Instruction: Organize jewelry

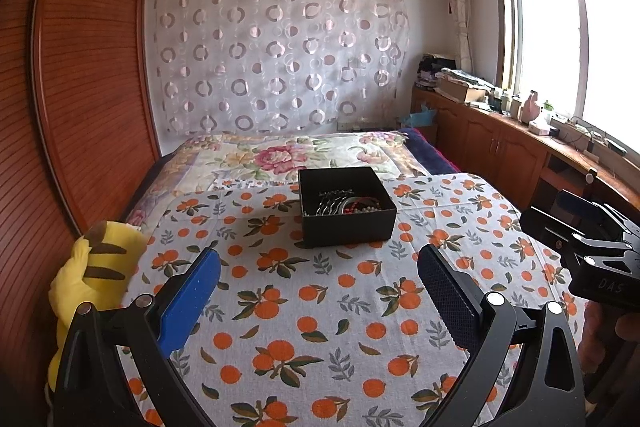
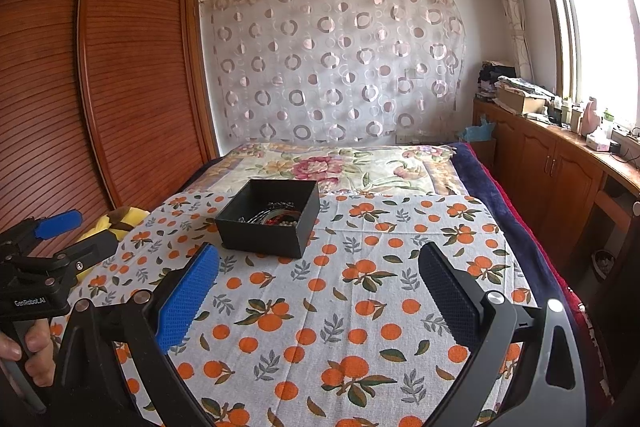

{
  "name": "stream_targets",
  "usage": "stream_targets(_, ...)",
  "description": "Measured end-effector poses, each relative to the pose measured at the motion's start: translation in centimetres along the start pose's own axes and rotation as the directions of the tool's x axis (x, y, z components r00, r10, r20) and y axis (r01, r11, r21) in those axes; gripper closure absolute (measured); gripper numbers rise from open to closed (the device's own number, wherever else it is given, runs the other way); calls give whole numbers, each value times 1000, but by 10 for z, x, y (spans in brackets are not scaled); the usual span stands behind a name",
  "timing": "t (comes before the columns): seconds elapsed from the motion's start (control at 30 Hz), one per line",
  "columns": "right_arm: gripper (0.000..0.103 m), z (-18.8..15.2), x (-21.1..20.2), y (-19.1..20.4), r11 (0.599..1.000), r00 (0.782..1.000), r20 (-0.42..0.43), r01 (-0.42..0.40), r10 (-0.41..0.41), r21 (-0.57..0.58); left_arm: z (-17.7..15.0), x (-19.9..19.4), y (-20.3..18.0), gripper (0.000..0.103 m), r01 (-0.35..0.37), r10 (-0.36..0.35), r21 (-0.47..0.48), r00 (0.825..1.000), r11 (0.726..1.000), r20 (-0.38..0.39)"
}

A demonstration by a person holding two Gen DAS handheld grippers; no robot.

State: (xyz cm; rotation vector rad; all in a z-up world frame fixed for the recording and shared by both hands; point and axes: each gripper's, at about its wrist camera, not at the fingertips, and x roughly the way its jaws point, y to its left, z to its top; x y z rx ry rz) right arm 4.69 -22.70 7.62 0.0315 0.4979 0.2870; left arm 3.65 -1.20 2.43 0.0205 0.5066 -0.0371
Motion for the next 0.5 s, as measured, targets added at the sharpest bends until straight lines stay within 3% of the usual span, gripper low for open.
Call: stream_targets(0.5,2,2,0,0,1000,1000,1,1,-1,1,0,-2,0,8,1,-1,0,1000,1000,1)
